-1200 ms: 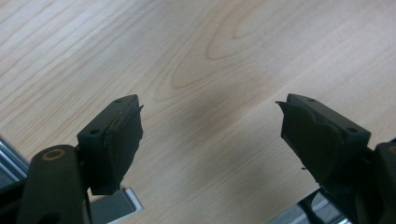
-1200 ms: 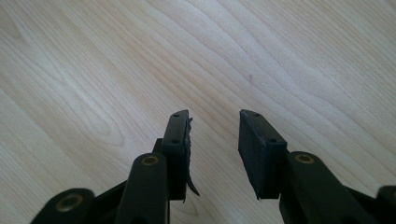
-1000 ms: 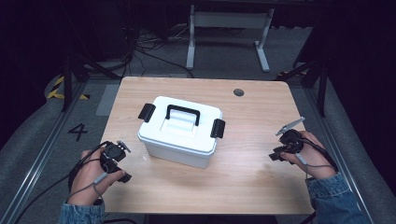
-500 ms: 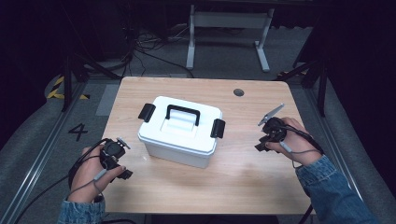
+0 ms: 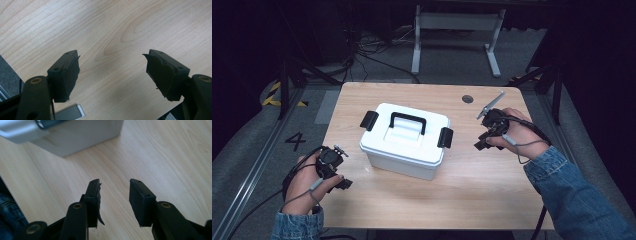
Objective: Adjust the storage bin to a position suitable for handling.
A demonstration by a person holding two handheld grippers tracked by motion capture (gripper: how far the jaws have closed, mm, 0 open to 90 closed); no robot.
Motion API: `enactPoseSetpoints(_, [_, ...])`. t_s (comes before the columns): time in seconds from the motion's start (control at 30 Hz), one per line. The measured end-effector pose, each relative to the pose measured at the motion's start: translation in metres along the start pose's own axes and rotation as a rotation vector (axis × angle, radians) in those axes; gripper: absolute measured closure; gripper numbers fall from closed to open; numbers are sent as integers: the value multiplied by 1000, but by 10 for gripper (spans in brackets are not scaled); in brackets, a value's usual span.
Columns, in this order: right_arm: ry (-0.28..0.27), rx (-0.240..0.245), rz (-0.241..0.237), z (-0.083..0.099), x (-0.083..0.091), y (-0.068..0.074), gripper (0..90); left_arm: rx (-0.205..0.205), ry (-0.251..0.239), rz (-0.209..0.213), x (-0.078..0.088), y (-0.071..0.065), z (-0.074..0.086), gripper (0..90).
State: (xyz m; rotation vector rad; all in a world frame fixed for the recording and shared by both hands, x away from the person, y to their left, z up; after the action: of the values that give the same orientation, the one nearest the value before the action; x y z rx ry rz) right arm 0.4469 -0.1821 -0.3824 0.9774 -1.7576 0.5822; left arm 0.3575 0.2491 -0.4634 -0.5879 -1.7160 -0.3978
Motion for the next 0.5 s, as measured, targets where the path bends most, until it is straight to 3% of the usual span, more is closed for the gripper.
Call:
enactPoseSetpoints(0.2, [-29,29,-27,-21,13,10,621,-8,5,8,-2,0,-1,265])
enactPoseSetpoints(0.5, [-69,30,-55,-47,16,12,623,-12,13,10,-5,0,-3,255])
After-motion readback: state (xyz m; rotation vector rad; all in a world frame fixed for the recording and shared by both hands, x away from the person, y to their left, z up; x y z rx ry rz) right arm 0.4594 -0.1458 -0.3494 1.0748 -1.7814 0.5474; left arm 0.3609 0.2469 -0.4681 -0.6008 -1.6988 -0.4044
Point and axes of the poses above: each handheld gripper's, and its own axes: x roughly backward along the jaws, z roughly out of its underside, y roughly to its left, the point moved 7 cm from there along -x, roughly forward along the jaws, and after that the axes turned 1 degree about -y, right-handed, at the moved point
